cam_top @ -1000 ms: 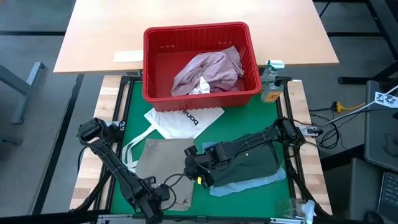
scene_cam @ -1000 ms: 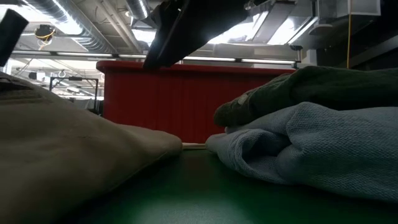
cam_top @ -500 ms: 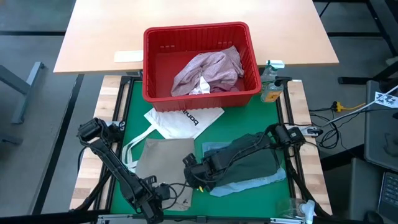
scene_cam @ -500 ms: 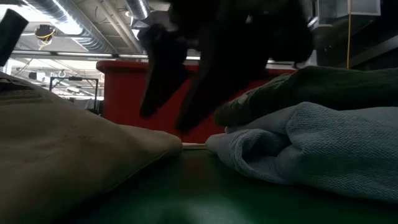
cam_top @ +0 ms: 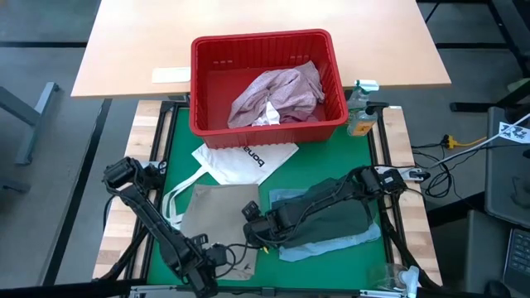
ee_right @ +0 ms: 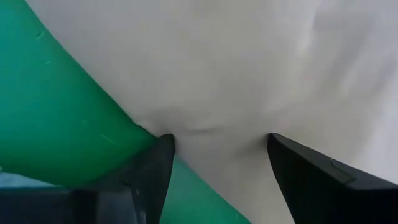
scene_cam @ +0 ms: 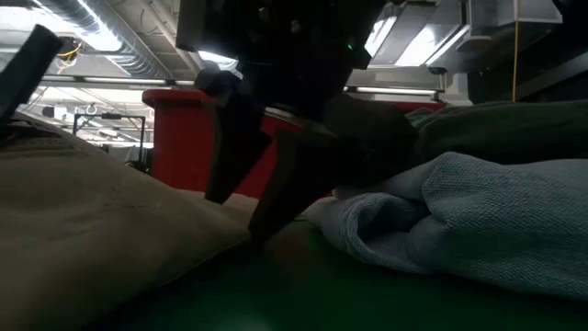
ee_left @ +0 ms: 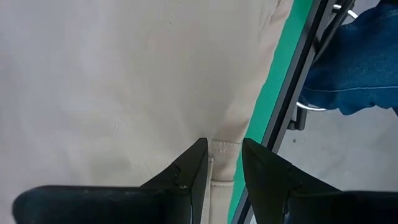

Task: Fold laundry
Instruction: Stack the gray shorts on top of the green shirt

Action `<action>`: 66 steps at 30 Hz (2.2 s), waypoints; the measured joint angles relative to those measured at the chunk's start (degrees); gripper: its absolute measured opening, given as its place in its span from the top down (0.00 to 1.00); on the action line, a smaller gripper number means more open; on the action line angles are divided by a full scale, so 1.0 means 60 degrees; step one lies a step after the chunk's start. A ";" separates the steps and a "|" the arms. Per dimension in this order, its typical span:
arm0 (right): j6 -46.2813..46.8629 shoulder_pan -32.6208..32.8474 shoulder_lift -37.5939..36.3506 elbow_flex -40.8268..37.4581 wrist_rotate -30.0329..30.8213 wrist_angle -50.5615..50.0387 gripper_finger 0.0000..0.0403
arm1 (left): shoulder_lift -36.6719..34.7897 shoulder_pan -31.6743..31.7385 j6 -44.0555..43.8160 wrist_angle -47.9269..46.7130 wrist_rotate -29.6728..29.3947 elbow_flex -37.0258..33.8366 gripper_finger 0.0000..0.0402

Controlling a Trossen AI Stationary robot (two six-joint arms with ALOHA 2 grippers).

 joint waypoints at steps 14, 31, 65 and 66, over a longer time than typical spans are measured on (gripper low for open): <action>-0.0296 0.0007 0.0202 0.0062 -0.0045 0.0164 0.91 | -0.0015 -0.0330 -0.0995 -0.0022 -0.0326 0.0000 0.76; -0.0480 -0.0007 0.0258 0.1302 0.0189 -0.0722 0.96 | -0.0018 -0.1111 -0.3947 0.1351 -0.3607 0.0000 0.76; -0.0397 -0.0160 0.0185 0.3139 0.0943 -0.3662 0.99 | 0.1597 -0.0686 -0.2371 0.3703 -0.1676 -0.0067 0.83; -0.0395 -0.0160 0.0185 0.3140 0.0938 -0.3704 0.99 | 0.1634 -0.0670 -0.2337 0.3655 -0.1769 -0.0087 0.84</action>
